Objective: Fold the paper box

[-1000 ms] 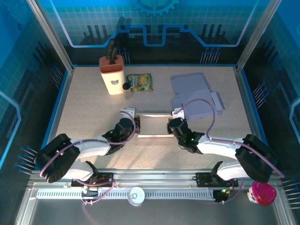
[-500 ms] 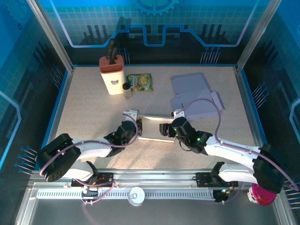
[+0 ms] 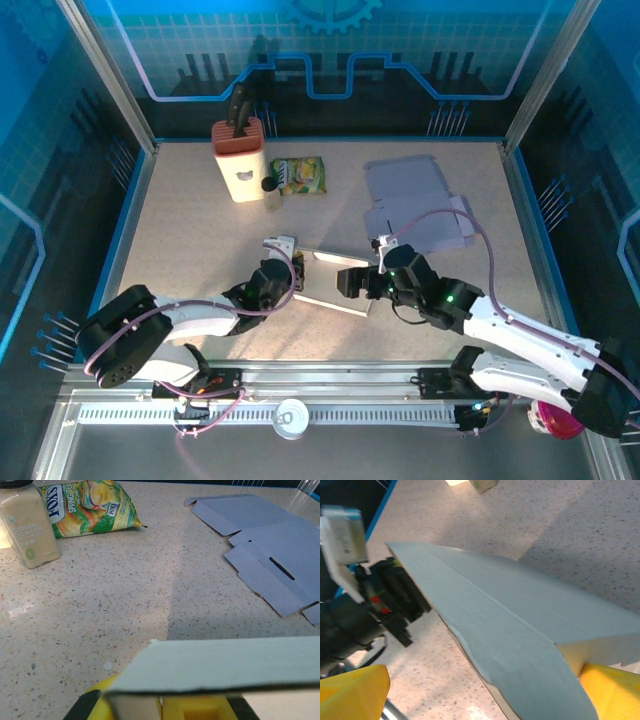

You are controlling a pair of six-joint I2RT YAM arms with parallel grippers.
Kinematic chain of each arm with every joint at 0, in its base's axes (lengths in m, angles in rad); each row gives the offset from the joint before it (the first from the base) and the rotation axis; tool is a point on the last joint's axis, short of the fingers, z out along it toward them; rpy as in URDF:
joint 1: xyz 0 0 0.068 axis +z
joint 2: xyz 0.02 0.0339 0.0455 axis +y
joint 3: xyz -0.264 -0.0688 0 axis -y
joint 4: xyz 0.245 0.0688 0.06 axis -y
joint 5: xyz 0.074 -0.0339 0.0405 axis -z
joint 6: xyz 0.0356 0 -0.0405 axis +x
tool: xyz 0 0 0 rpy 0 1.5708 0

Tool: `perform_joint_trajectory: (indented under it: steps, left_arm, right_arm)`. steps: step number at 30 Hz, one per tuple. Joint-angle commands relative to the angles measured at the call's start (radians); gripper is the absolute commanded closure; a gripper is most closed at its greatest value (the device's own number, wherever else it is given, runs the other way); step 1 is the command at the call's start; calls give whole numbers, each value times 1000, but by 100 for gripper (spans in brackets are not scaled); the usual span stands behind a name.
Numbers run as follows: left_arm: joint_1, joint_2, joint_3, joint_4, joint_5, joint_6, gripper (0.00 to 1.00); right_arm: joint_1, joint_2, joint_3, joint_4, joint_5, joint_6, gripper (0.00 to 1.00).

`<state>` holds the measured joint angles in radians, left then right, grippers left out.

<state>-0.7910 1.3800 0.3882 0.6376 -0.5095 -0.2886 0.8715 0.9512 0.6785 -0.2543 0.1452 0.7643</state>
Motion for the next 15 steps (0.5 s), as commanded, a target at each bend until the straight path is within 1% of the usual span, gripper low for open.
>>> perform_joint_trajectory:
  steps: [1,4,7,12,15]
  left_arm:
    - [-19,8,-17,-27,3,12,100]
    - [-21,6,-14,-29,0,11,100]
    - [-22,-1,-12,-34,-2,9,100]
    - [-22,-21,1,-69,-21,-16,100]
    - [-27,-22,7,-84,-49,-26,100]
  right_arm:
    - [-3,-27,65,-65,-71,38,2]
    - [-24,-40,74,-85,-90,46,1]
    - [-51,-20,78,-122,-106,46,1]
    - [-70,43,53,-163,-78,53,1]
    - [-85,11,4,-140,-75,82,0]
